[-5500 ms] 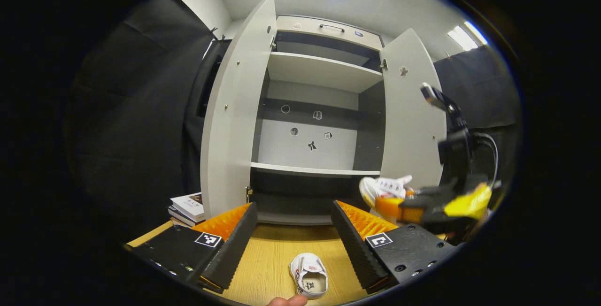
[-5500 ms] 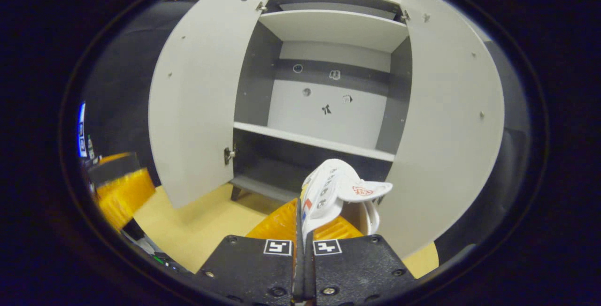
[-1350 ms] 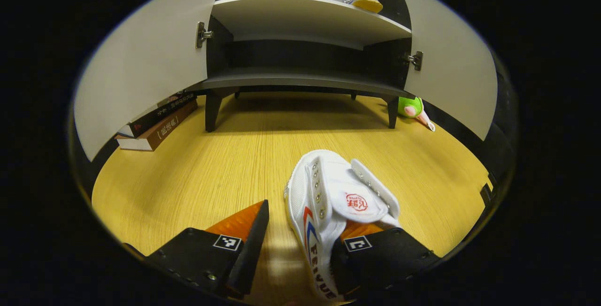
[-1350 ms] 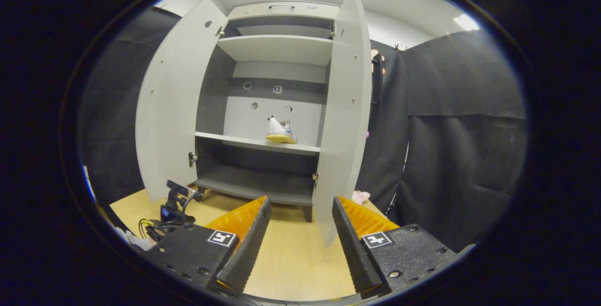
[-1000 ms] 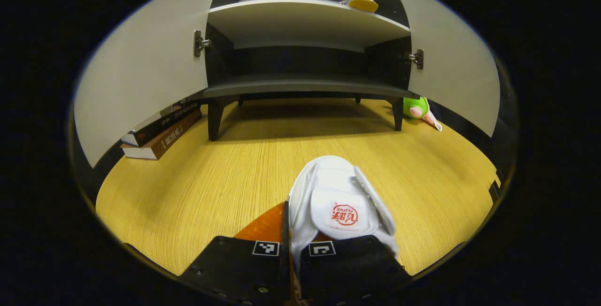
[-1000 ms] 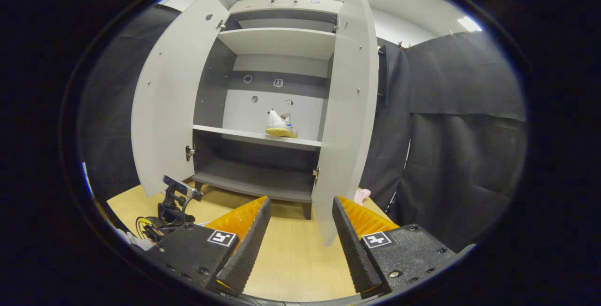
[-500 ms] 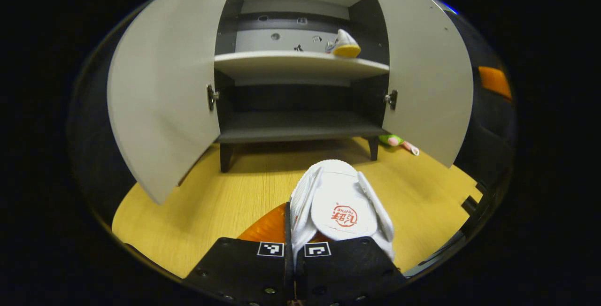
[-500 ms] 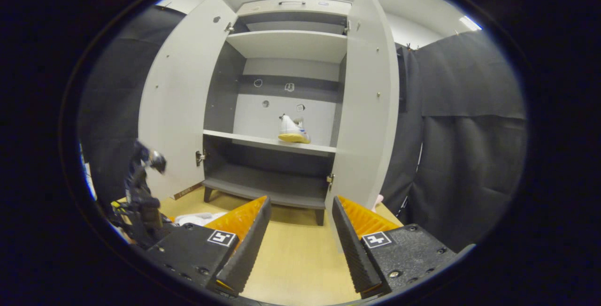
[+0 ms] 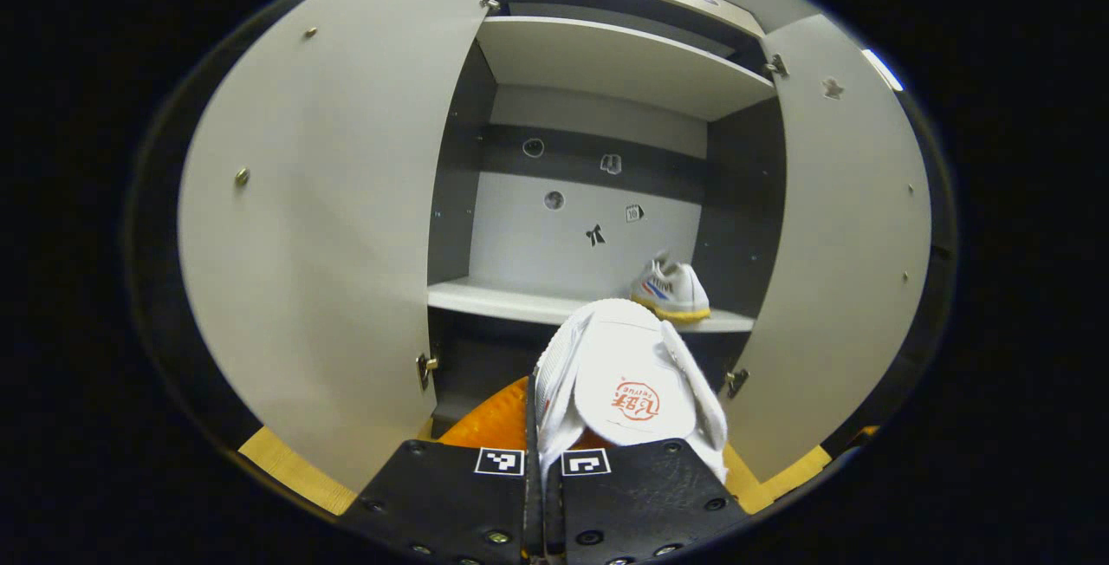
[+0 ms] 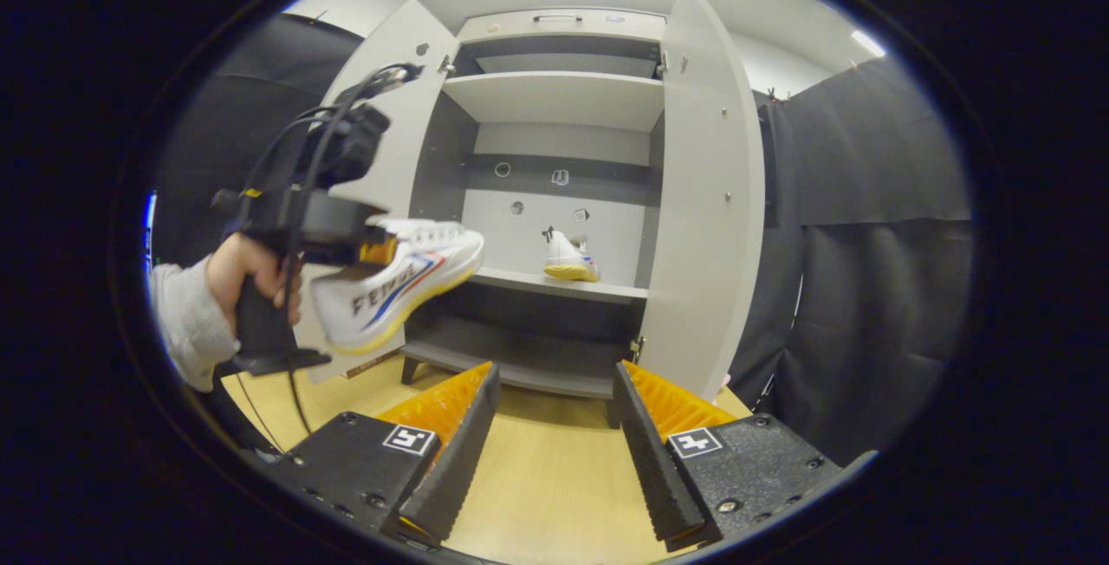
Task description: Grab one shoe with the right hand and put it into the shoe cabinet, grab the other shoe with the left hand and put it into the shoe cabinet; then close the right door with the right hand and the left door with the left hand.
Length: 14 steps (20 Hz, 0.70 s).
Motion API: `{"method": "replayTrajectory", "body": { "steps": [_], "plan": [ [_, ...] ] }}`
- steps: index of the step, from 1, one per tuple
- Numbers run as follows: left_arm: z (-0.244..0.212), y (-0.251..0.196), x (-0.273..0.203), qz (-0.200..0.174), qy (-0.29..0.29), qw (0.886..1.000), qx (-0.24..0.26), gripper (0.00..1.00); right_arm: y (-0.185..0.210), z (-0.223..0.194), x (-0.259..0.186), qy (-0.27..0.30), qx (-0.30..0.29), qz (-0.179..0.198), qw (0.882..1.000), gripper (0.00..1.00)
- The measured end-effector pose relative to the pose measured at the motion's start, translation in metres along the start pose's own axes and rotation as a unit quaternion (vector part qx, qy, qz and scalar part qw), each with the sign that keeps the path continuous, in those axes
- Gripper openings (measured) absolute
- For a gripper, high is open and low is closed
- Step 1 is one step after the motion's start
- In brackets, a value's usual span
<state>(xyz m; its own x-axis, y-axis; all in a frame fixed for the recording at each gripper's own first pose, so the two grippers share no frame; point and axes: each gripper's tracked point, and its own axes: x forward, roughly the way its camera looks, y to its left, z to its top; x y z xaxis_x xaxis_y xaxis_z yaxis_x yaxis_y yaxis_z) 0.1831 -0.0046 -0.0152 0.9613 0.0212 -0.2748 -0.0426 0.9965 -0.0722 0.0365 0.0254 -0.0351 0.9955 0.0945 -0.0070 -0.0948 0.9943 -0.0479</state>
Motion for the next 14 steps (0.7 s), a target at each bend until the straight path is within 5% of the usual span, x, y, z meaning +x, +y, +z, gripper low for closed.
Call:
{"method": "replayTrajectory", "body": {
  "steps": [6, 14],
  "plan": [
    [0.062, -0.008, 0.111, 0.027, 0.035, 0.998, 0.037, 0.01, -0.009, -0.003, -0.005, -0.001, -0.002, -0.010, 1.000, 0.83],
    [0.055, -0.025, 0.199, 0.068, 0.153, 0.984, 0.054, 0.01, -0.033, -0.012, -0.012, 0.011, 0.026, -0.045, 0.999, 0.84]
  ]
}}
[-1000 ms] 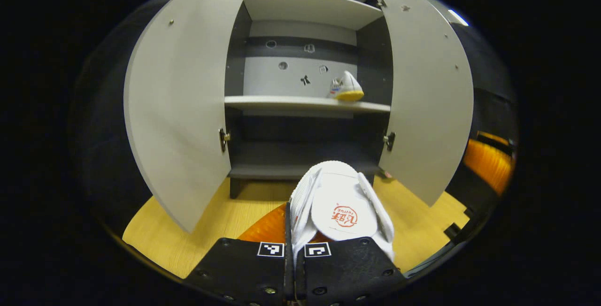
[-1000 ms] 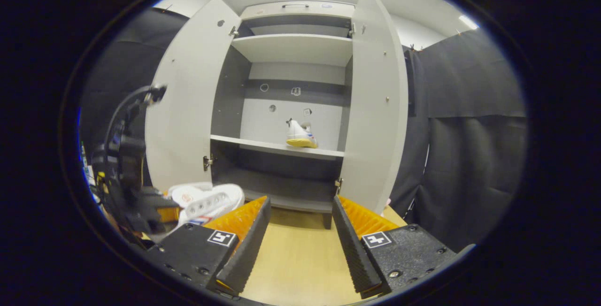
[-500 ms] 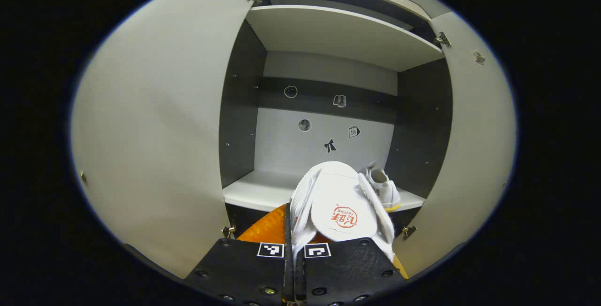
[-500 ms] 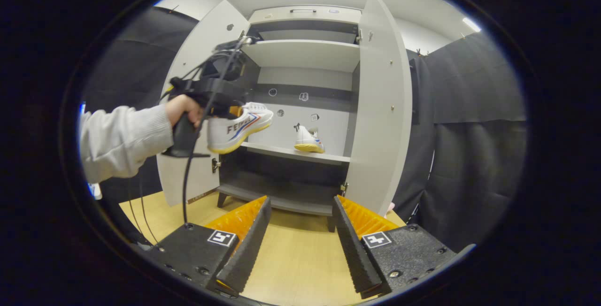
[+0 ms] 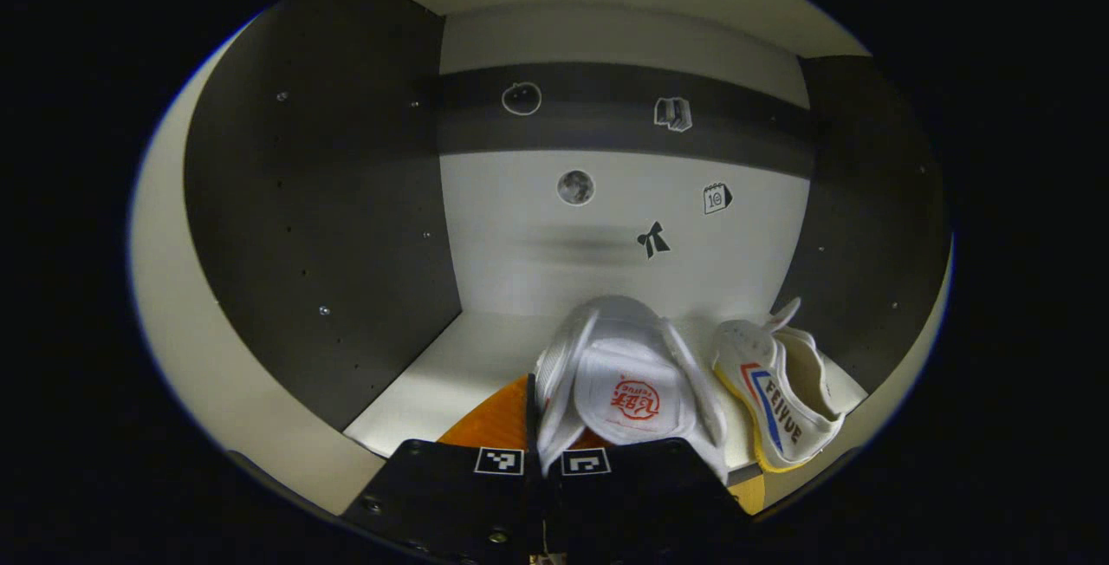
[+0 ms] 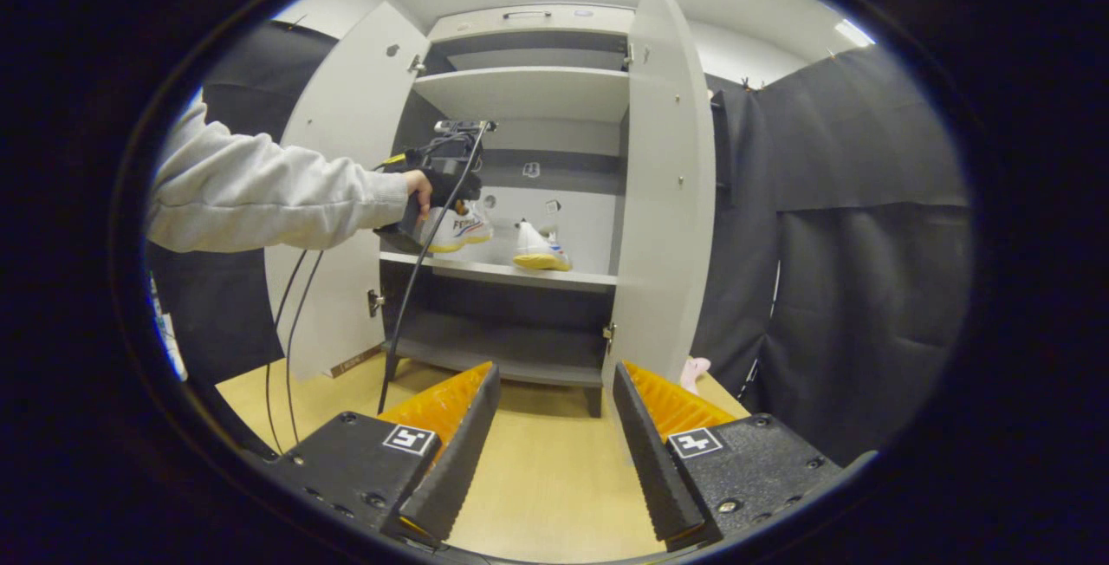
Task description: Grab one shoe with the right hand and put it into the shoe cabinet, grab the other shoe with the left hand and put it into the shoe cabinet; then close the right door with the right hand and the left door with the left hand.
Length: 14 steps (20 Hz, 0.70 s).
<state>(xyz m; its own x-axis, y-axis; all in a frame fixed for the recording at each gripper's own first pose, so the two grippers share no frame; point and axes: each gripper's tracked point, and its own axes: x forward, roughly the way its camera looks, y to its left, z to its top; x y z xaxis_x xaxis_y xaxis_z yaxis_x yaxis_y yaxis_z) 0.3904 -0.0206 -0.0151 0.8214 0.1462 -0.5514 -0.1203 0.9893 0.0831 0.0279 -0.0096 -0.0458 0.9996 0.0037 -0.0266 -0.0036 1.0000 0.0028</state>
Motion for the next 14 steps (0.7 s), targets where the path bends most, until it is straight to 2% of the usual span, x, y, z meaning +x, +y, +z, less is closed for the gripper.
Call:
{"method": "replayTrajectory", "body": {
  "steps": [6, 11, 14],
  "plan": [
    [-0.012, 0.012, 0.037, 0.015, 0.068, 0.998, -0.003, 0.01, -0.020, -0.004, 0.002, 0.000, 0.004, -0.027, 1.000, 0.83],
    [-0.027, 0.013, 0.049, 0.012, 0.111, 0.994, -0.003, 0.01, -0.032, -0.006, 0.012, 0.005, 0.017, -0.040, 0.999, 0.83],
    [-0.026, 0.008, 0.052, -0.001, 0.120, 0.993, -0.008, 0.02, -0.031, -0.007, 0.017, 0.007, 0.026, -0.038, 0.999, 0.83]
  ]
}}
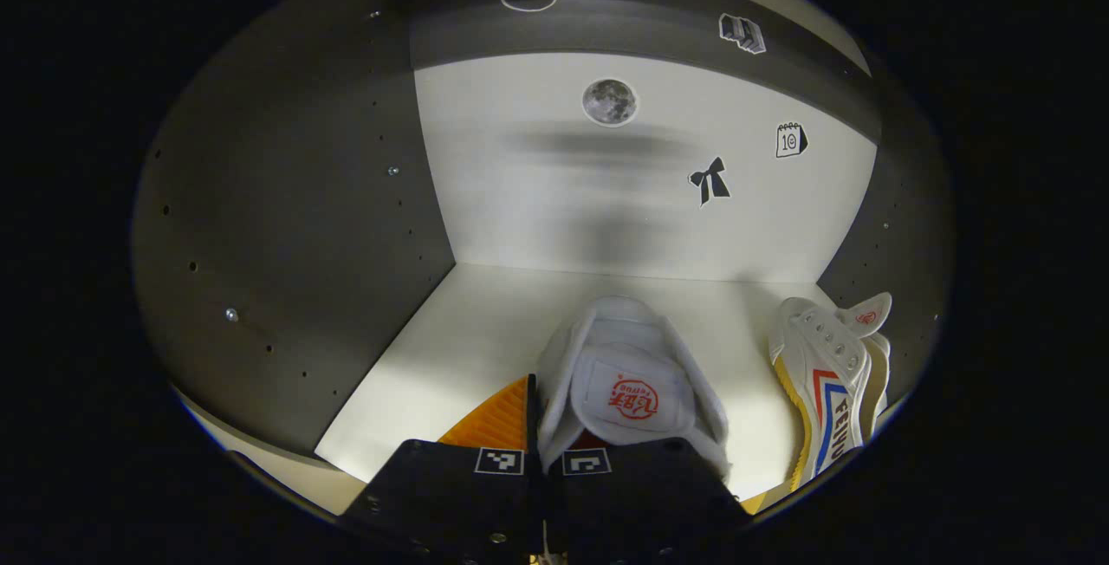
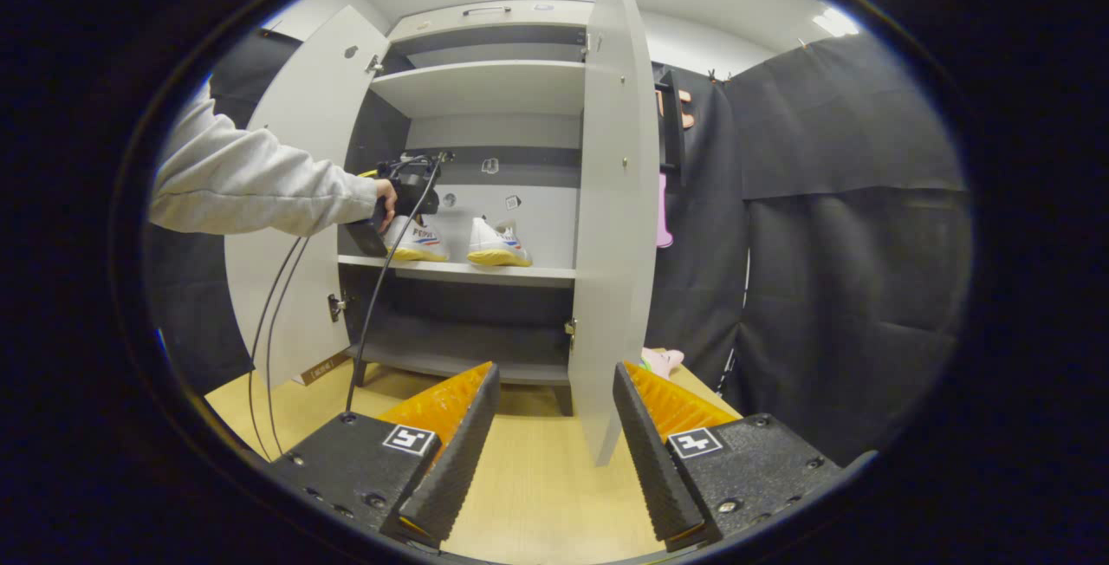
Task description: Grab one shoe with the right hand and put it into the shoe cabinet, grab the other shoe with the left hand and put it into the shoe cabinet; then close the right door with the right hand and the left door with the left hand.
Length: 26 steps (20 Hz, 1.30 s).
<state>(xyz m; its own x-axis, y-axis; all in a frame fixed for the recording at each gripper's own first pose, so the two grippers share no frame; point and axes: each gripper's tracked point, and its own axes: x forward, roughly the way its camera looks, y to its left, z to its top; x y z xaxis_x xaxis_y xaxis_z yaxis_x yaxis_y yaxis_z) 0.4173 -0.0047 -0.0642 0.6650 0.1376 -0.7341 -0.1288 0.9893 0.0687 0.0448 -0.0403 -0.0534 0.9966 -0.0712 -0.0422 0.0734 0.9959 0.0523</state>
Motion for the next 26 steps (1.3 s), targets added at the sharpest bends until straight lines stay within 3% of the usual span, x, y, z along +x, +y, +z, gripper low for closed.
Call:
{"method": "replayTrajectory", "body": {
  "steps": [1, 2, 4, 5, 6, 7, 9, 13, 14, 15, 21, 22, 24, 26],
  "plan": [
    [0.001, -0.004, -0.003, -0.009, -0.003, 1.000, -0.001, 0.00, 0.001, -0.001, 0.001, 0.001, 0.001, 0.000, 1.000, 0.83],
    [0.002, -0.006, -0.006, -0.017, -0.005, 1.000, -0.001, 0.14, 0.001, -0.002, 0.001, 0.003, 0.002, 0.002, 1.000, 0.83],
    [0.000, -0.007, -0.018, -0.026, -0.003, 1.000, 0.000, 0.27, 0.005, -0.002, 0.002, 0.003, 0.002, 0.007, 1.000, 0.83],
    [0.001, -0.005, -0.024, -0.028, -0.008, 1.000, 0.001, 0.45, 0.007, -0.001, 0.002, 0.002, 0.002, 0.009, 1.000, 0.83],
    [-0.002, -0.004, -0.032, -0.034, -0.010, 0.999, 0.000, 0.37, 0.009, 0.000, 0.001, 0.000, 0.003, 0.012, 1.000, 0.83],
    [-0.004, -0.003, -0.040, -0.041, -0.013, 0.999, -0.001, 0.35, 0.011, 0.001, 0.000, -0.002, 0.003, 0.016, 1.000, 0.83],
    [-0.002, 0.001, -0.058, -0.050, -0.031, 0.998, 0.001, 0.66, 0.016, 0.003, -0.001, -0.005, 0.003, 0.024, 1.000, 0.83],
    [0.010, 0.013, -0.115, -0.066, -0.097, 0.993, 0.007, 0.67, 0.028, 0.008, -0.006, -0.009, -0.001, 0.043, 0.999, 0.83],
    [0.008, 0.016, -0.136, -0.074, -0.123, 0.990, 0.012, 0.54, 0.030, 0.011, -0.009, -0.012, -0.002, 0.046, 0.999, 0.83],
    [0.002, 0.016, -0.156, -0.083, -0.147, 0.985, 0.019, 0.53, 0.032, 0.012, -0.012, -0.015, -0.003, 0.049, 0.999, 0.83],
    [-0.085, 0.013, -0.275, -0.151, -0.259, 0.954, 0.000, 0.53, 0.036, 0.018, -0.035, -0.021, -0.008, 0.061, 0.998, 0.83],
    [-0.102, 0.016, -0.287, -0.149, -0.278, 0.949, -0.007, 0.53, 0.037, 0.018, -0.040, -0.021, -0.009, 0.065, 0.998, 0.83],
    [-0.137, 0.035, -0.308, -0.105, -0.319, 0.942, -0.028, 0.53, 0.041, 0.018, -0.049, -0.019, -0.012, 0.074, 0.997, 0.83],
    [-0.177, 0.045, -0.322, -0.066, -0.338, 0.938, -0.036, 0.62, 0.040, 0.013, -0.057, -0.013, -0.019, 0.071, 0.997, 0.83]
  ]
}}
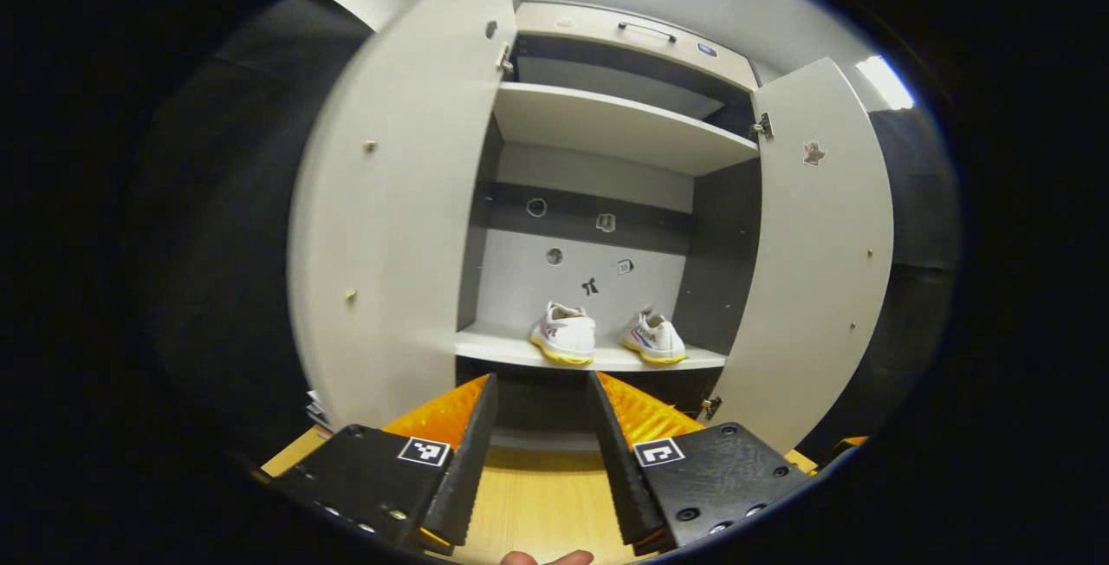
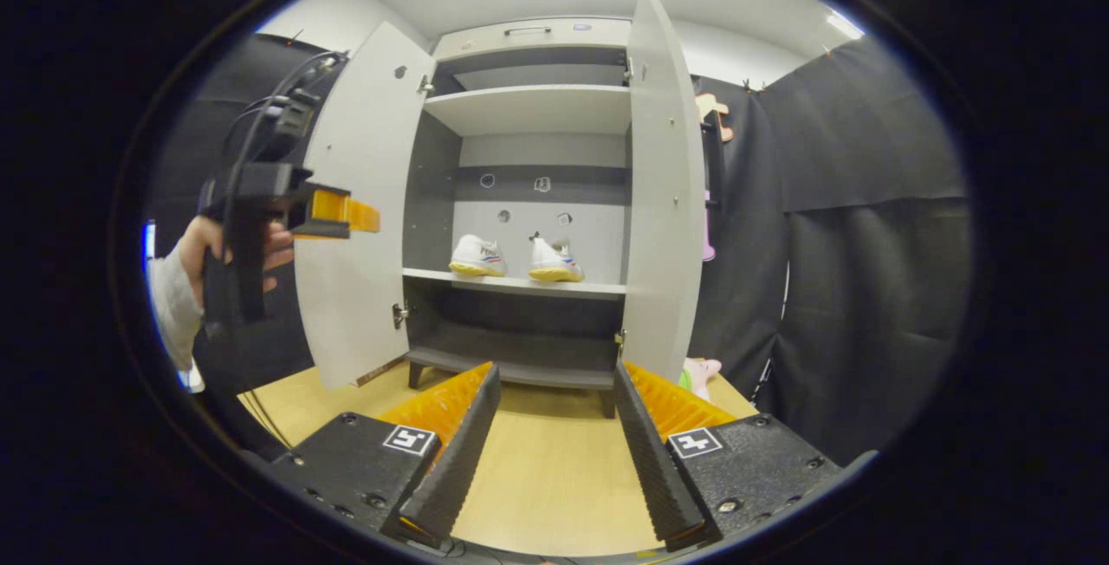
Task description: Grab one shoe with the right hand and put it into the shoe cabinet, grab the other shoe with the left hand and put it into the shoe cabinet; then close the right door with the right hand and the left door with the left hand.
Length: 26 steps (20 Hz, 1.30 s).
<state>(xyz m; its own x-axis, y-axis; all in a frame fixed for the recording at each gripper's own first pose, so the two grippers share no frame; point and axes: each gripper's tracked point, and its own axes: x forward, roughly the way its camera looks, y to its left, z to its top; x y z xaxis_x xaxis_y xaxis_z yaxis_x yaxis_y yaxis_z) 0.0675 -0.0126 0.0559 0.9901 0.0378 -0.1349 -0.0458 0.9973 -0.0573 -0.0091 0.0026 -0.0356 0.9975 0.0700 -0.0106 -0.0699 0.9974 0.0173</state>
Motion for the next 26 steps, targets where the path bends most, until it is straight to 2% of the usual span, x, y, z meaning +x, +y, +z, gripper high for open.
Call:
{"method": "replayTrajectory", "body": {
  "steps": [1, 2, 6, 9, 12, 15, 20, 22, 26],
  "plan": [
    [-0.015, -0.003, -0.018, 0.002, 0.000, 1.000, 0.000, 0.75, 0.001, -0.001, -0.005, 0.000, 0.002, 0.000, 1.000, 0.83],
    [-0.028, -0.008, -0.036, -0.004, 0.000, 1.000, -0.001, 0.77, 0.004, 0.000, -0.010, -0.001, 0.006, 0.002, 1.000, 0.83],
    [-0.064, -0.015, -0.089, -0.016, -0.004, 0.999, 0.036, 0.84, 0.010, -0.016, -0.022, 0.018, 0.008, 0.004, 1.000, 0.84],
    [-0.068, -0.021, -0.106, -0.022, -0.012, 0.999, 0.047, 0.86, 0.015, -0.023, -0.031, 0.030, 0.022, 0.010, 0.999, 0.86],
    [-0.068, -0.024, -0.112, -0.028, -0.013, 0.998, 0.048, 0.87, 0.004, -0.015, -0.035, 0.022, 0.026, -0.002, 0.999, 0.86],
    [-0.070, -0.024, -0.113, -0.033, -0.011, 0.998, 0.060, 0.87, -0.038, 0.014, -0.031, -0.003, 0.028, -0.037, 0.999, 0.91],
    [-0.079, -0.032, -0.113, -0.050, -0.001, 0.996, 0.072, 0.87, -0.151, 0.073, -0.012, -0.040, 0.021, -0.126, 0.991, 0.95],
    [-0.082, -0.035, -0.112, -0.055, 0.003, 0.995, 0.079, 0.87, -0.183, 0.091, -0.001, -0.047, 0.039, -0.144, 0.988, 0.96],
    [-0.087, -0.042, -0.111, -0.061, 0.011, 0.994, 0.089, 0.87, -0.231, 0.113, 0.036, -0.043, 0.072, -0.157, 0.984, 0.96]
  ]
}}
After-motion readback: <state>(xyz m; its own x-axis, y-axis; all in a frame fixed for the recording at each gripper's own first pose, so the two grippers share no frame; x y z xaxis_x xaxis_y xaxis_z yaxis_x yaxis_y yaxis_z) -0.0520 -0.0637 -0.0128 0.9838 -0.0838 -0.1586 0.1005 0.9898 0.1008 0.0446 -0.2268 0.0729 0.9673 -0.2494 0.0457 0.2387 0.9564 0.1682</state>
